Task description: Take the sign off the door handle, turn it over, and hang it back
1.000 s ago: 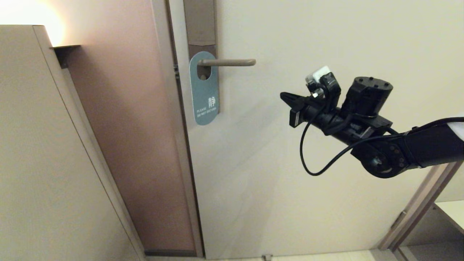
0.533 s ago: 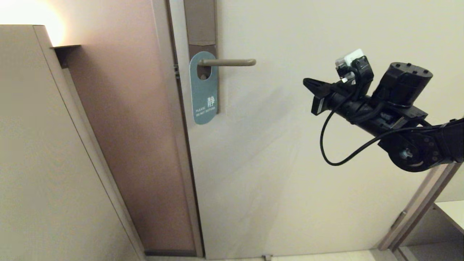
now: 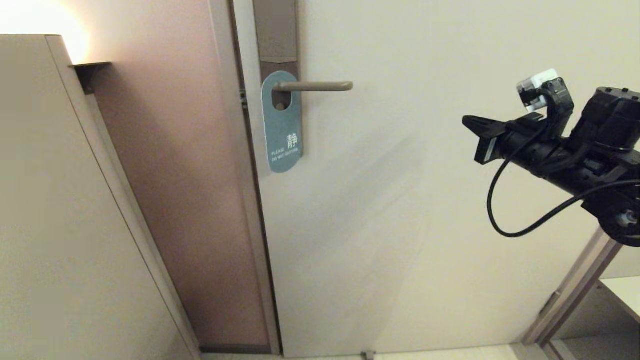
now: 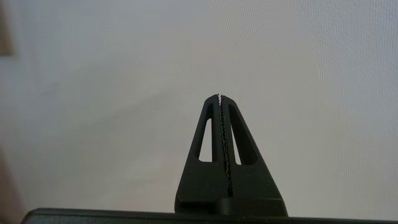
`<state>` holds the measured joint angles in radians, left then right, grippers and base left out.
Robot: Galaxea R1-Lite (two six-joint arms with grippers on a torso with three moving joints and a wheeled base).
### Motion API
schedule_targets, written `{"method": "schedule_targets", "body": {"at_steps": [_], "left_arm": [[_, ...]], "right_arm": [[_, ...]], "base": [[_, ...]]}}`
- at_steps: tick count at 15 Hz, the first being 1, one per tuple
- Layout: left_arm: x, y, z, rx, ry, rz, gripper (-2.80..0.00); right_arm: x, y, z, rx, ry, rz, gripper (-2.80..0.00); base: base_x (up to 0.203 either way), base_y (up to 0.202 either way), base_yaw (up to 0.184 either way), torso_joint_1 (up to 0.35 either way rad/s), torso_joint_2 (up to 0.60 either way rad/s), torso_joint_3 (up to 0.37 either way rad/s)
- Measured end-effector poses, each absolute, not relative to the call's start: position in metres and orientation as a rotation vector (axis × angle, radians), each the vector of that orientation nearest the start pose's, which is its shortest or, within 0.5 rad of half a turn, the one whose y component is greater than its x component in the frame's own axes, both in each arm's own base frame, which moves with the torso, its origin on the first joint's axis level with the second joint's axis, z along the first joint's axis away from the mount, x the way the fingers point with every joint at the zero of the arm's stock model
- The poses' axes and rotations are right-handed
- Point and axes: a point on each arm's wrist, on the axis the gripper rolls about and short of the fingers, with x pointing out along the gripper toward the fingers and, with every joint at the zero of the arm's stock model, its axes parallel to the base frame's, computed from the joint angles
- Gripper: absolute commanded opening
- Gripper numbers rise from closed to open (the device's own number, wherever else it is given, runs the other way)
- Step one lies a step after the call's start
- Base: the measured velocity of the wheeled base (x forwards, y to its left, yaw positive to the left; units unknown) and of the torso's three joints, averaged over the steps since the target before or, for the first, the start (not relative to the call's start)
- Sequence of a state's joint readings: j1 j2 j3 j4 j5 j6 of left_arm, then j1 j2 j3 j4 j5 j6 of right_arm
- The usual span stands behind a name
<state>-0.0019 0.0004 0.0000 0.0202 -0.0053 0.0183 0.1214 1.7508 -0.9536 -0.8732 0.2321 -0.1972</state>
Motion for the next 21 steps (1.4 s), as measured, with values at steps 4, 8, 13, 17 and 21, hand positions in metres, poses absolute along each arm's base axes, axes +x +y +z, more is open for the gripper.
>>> {"method": "schedule_targets", "body": {"at_steps": [4, 8, 13, 17, 21], "left_arm": [[-0.023, 0.0, 0.073, 0.018, 0.021, -0.008, -2.8], [-0.023, 0.0, 0.073, 0.018, 0.021, -0.009, -2.8], [-0.023, 0.0, 0.073, 0.018, 0.02, -0.008, -2.8], [-0.023, 0.0, 0.073, 0.018, 0.021, -0.008, -2.8], [-0.023, 0.0, 0.073, 0.018, 0.021, -0.008, -2.8]], "right_arm": [[0.3, 0.039, 0.239, -0.194, -0.116, 0.338, -2.8], [0.275, 0.037, 0.244, -0.196, -0.129, 0.338, -2.8], [0.244, 0.033, 0.241, -0.193, -0.095, 0.346, -2.8], [0.208, 0.029, 0.234, -0.189, -0.057, 0.351, -2.8], [0.154, 0.023, 0.208, -0.155, 0.017, 0.356, -2.8]], "base": [[0.0, 0.0, 0.0, 0.0, 0.0, 0.0], [0.0, 0.0, 0.0, 0.0, 0.0, 0.0], [0.0, 0.0, 0.0, 0.0, 0.0, 0.0], [0.0, 0.0, 0.0, 0.0, 0.0, 0.0], [0.0, 0.0, 0.0, 0.0, 0.0, 0.0]]}}
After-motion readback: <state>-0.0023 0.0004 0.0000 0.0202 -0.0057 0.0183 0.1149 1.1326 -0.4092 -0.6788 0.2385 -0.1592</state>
